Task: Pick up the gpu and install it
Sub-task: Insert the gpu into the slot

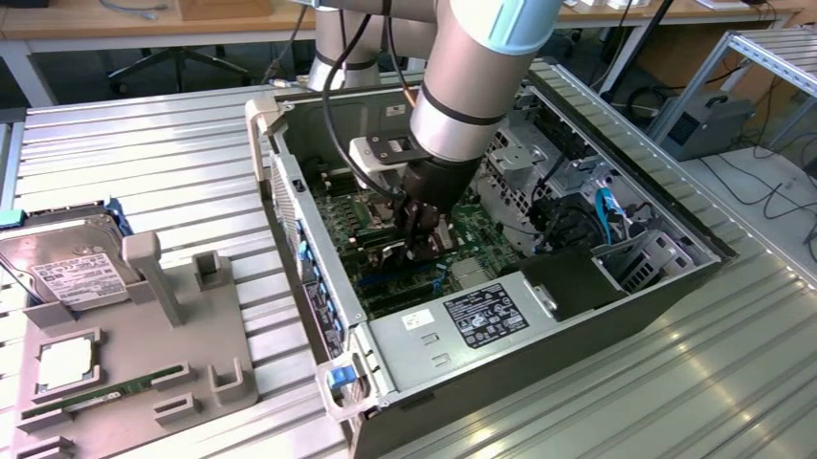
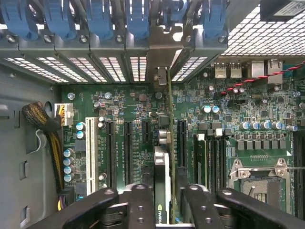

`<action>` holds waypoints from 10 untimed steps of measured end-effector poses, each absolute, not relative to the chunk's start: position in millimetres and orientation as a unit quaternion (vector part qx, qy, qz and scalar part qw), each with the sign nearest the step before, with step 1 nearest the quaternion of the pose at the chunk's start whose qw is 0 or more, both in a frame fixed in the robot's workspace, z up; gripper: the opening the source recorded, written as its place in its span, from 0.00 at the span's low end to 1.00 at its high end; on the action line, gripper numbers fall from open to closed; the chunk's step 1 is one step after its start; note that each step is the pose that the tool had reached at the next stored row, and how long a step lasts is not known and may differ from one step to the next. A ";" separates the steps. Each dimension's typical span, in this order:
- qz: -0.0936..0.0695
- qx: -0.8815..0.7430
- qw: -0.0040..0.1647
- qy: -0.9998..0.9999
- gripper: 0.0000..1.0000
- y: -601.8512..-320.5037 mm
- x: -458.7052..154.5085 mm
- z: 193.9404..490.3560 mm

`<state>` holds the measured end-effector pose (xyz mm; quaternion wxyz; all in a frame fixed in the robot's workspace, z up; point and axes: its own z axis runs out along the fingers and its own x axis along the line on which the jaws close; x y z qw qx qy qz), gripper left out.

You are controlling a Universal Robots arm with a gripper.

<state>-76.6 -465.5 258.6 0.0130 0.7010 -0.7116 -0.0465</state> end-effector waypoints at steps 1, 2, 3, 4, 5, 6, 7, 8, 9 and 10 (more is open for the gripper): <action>-0.046 0.701 0.013 -0.712 0.34 -465.5 -76.6 258.7; -0.046 0.701 0.014 -0.712 0.40 -464.2 -76.6 268.2; -0.046 0.701 0.014 -0.712 0.40 -464.2 -76.6 271.2; -0.046 0.701 0.014 -0.712 0.40 -464.2 -76.6 271.1; -0.046 0.701 0.014 -0.712 0.40 -464.2 -76.6 271.1; -0.046 0.701 0.014 -0.712 0.40 -464.2 -76.6 271.1; -0.046 0.701 0.014 -0.712 0.26 -464.2 -76.6 271.1; -0.046 0.701 0.014 -0.712 0.26 -464.3 -76.6 270.0; -0.046 0.701 0.014 -0.712 0.26 -463.3 -76.8 269.8; -0.046 0.701 0.014 -0.712 0.26 -463.3 -76.9 268.7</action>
